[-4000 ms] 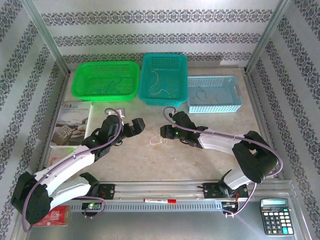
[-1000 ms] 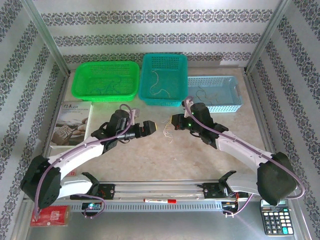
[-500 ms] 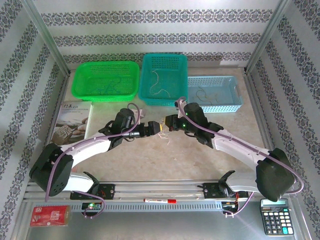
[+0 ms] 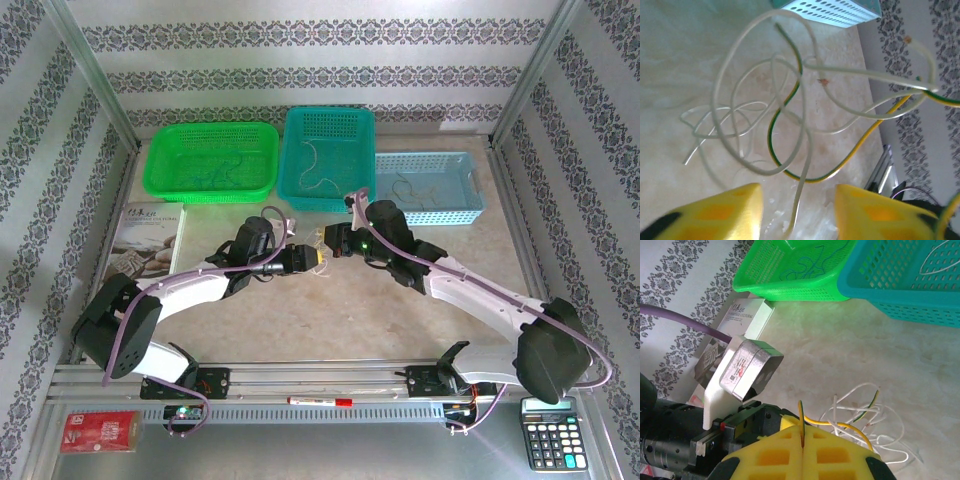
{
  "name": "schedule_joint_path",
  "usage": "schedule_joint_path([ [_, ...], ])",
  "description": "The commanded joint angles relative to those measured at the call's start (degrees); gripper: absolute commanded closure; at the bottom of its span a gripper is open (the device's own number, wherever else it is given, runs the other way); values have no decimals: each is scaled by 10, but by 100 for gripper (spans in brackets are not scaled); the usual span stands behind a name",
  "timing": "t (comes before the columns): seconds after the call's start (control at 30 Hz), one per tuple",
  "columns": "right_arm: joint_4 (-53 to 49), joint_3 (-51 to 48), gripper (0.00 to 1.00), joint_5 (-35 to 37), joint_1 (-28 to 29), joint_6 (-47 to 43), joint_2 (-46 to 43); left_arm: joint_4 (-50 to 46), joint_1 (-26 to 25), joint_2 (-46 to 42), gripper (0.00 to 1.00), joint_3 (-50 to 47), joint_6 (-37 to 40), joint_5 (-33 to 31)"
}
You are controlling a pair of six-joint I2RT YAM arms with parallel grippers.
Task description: Untangle the cables
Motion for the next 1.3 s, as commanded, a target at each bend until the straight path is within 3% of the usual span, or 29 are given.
schedule_joint_path([
  [0.0,-4,16,100,5,-7,-2,-26,34,-6,-1,79,-12,8,-4],
  [0.1,-3,11,100,-3,-24,3,-42,32,-4,-5,100,-21,9,-14],
  [0.4,4,-8,100,-38,-88,31,-91,22,-1,-14,100,-44,17,-27],
  [0.73,9,-5,100,-59,-102,46,-110,9,0,-28,100,-49,21,-32],
  [0.93,18,-16,100,-66,-98,54,-107,-8,2,-61,54,-45,22,-34],
  [1.1,20,-22,100,-64,-85,56,-103,-25,2,-95,35,-37,25,-46],
  [1.27,26,-21,100,-60,-63,61,-96,-25,2,-109,26,-23,22,-56],
])
